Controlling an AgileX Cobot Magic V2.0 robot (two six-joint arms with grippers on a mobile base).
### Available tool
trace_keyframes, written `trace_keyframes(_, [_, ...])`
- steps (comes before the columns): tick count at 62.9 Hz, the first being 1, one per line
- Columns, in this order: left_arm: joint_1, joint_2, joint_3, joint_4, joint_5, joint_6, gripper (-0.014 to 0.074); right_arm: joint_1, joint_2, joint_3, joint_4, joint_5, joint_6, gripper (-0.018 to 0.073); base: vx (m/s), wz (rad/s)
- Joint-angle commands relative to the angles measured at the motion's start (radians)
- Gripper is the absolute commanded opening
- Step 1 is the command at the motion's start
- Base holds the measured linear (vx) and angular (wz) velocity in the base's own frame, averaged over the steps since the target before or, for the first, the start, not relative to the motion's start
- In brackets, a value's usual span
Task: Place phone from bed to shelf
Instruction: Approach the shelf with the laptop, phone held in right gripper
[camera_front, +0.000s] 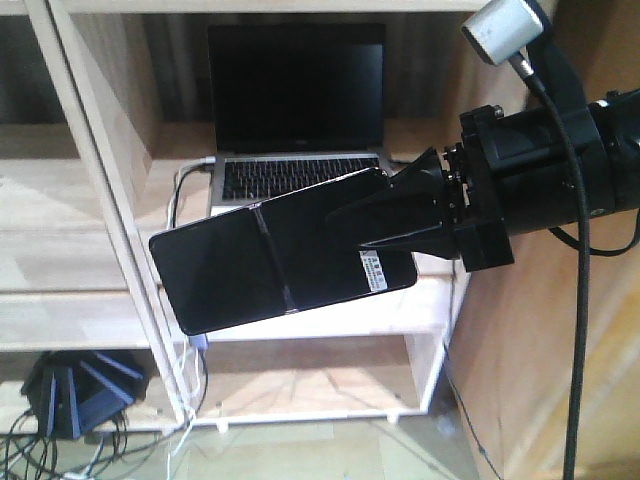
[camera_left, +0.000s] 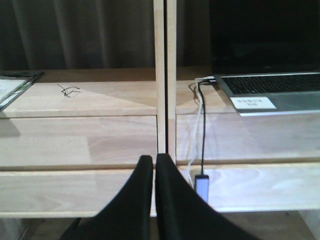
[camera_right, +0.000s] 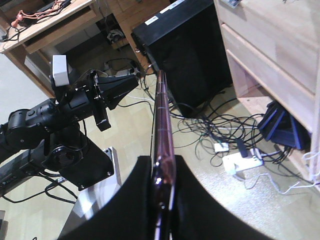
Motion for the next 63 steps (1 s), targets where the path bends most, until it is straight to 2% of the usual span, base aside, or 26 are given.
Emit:
trace_keyframes(1, [0.000,-0.008,0.007,-0.009,-0.070,0.000,0.0001,0.002,-0.028,-0.027,0.091,0.055,-0.003,-0.0002,0.31,0.09])
trace_keyframes(63, [0.000,-0.008,0.007,-0.009,-0.070,0.000,0.0001,0.002,-0.028,-0.027,0.091,0.054,-0.003,-0.0002,0.23,0.03])
